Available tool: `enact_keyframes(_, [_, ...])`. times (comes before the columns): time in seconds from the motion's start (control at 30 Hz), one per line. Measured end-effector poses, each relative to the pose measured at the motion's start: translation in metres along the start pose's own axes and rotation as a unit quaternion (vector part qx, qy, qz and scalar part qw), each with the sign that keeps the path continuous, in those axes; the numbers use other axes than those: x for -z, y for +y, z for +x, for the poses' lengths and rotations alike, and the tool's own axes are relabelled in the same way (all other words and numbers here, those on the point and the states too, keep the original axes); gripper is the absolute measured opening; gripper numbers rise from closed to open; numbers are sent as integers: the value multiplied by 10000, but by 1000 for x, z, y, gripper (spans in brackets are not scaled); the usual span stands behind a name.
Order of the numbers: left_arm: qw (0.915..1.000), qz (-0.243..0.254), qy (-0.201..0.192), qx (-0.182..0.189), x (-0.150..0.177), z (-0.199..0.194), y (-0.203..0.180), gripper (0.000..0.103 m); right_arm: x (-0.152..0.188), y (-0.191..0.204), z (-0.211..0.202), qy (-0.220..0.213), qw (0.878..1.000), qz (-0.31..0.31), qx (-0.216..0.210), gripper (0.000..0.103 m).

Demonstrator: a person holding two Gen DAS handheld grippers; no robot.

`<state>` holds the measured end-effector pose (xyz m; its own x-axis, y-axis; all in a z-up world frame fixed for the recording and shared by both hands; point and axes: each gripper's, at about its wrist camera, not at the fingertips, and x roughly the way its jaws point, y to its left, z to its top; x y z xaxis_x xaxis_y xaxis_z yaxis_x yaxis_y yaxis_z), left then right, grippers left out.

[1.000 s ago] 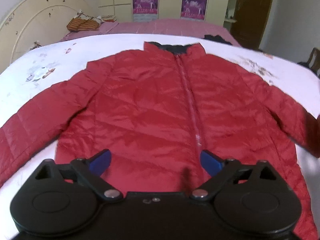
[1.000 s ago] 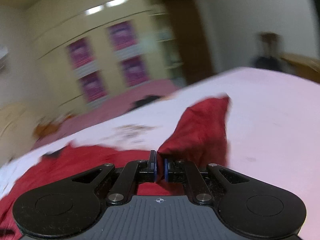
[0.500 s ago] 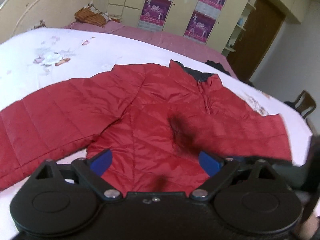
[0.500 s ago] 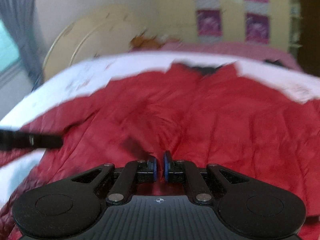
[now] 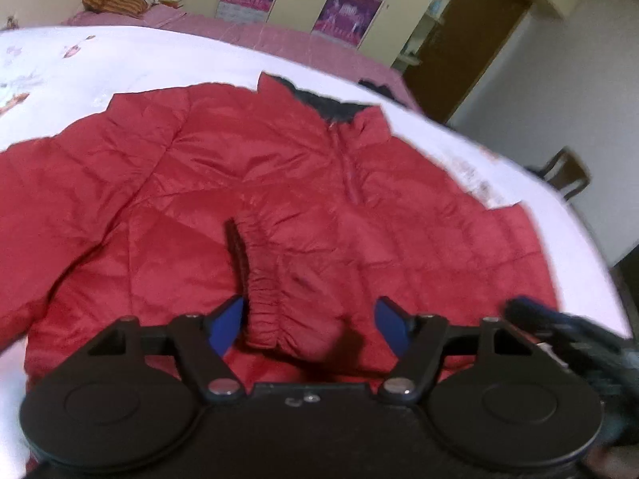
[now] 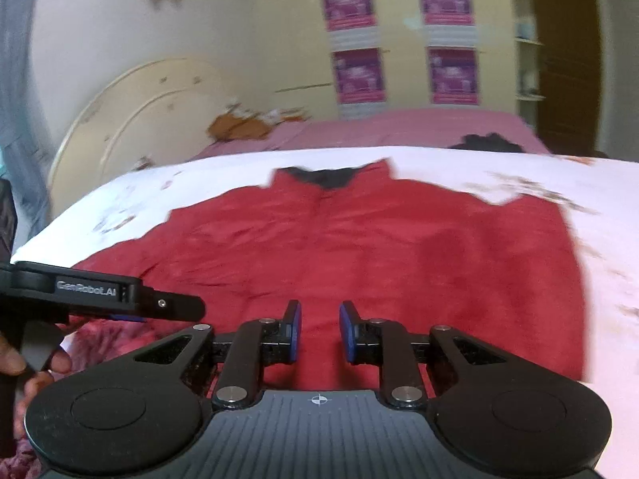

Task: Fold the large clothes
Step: 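Carry the sleeve across the jacket body with the right gripper, then lay the sleeve on the jacket front and open the right gripper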

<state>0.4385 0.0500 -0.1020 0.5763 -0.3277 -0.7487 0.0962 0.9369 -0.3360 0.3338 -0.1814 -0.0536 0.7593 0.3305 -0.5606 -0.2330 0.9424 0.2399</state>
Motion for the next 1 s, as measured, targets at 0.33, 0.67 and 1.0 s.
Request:
enact_keyframes(0.33, [9907,296,-1202,-563,-13,-48,14,18,5,-38,-40,-113,9976,436,534,22])
enact_keyframes(0.67, [9896,124,-939,-1079,5,-45,61,18,-4,-51,-21,-28,9946,472,924,22])
enact_keyframes(1.0, [9919,277,-649,-1060,9,-20,64,19,-8,-93,48,801,9827,570,1570,4])
